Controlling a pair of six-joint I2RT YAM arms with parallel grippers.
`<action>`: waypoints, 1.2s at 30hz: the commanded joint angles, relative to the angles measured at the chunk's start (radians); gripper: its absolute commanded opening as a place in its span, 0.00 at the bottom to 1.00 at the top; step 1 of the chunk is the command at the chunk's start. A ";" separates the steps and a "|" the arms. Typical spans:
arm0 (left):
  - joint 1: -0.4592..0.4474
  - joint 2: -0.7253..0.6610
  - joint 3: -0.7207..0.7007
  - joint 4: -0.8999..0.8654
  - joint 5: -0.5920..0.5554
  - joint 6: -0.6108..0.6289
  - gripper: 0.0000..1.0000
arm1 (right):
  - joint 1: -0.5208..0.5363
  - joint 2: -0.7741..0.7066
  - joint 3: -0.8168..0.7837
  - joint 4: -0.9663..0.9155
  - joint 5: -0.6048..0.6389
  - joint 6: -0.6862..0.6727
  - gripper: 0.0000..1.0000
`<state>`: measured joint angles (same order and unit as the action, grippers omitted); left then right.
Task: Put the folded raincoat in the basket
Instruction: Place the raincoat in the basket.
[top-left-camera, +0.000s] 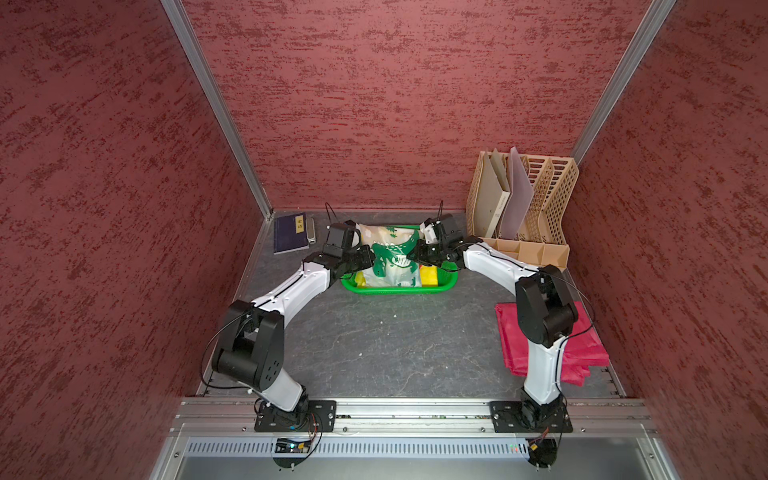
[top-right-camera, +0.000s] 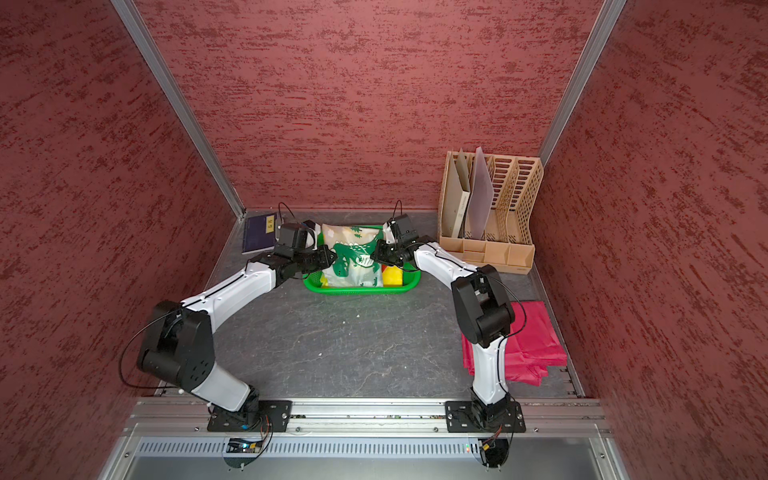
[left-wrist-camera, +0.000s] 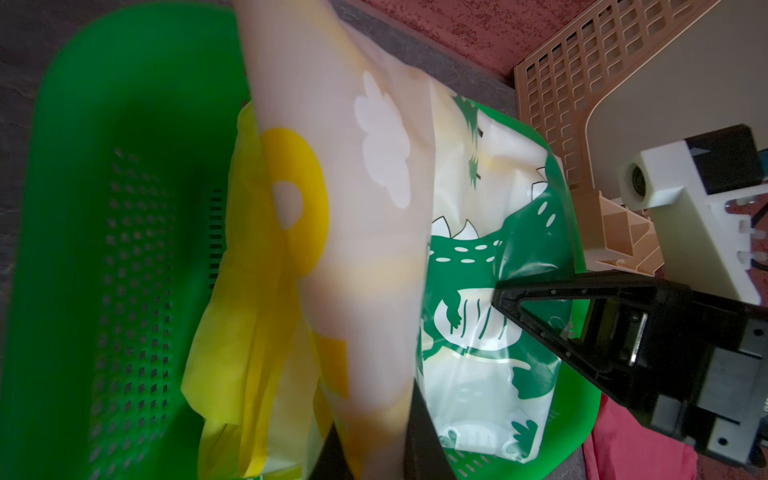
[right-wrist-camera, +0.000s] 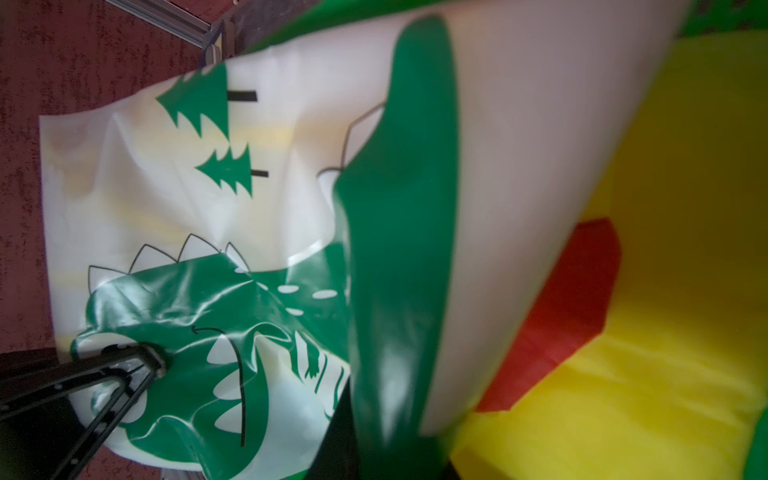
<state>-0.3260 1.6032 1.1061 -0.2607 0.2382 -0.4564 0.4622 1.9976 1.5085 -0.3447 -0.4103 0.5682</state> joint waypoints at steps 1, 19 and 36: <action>-0.015 0.017 0.032 -0.032 -0.040 -0.005 0.13 | -0.011 0.011 0.032 -0.031 0.030 -0.053 0.00; -0.062 -0.069 0.274 -0.318 -0.214 0.068 1.00 | -0.034 -0.132 0.101 -0.228 0.191 -0.166 0.63; -0.056 -0.017 -0.045 0.204 0.073 -0.182 1.00 | 0.014 -0.137 -0.054 -0.031 0.038 -0.022 0.61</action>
<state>-0.3809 1.5524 1.1053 -0.2100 0.2604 -0.5659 0.4553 1.8011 1.5043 -0.4301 -0.3485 0.5011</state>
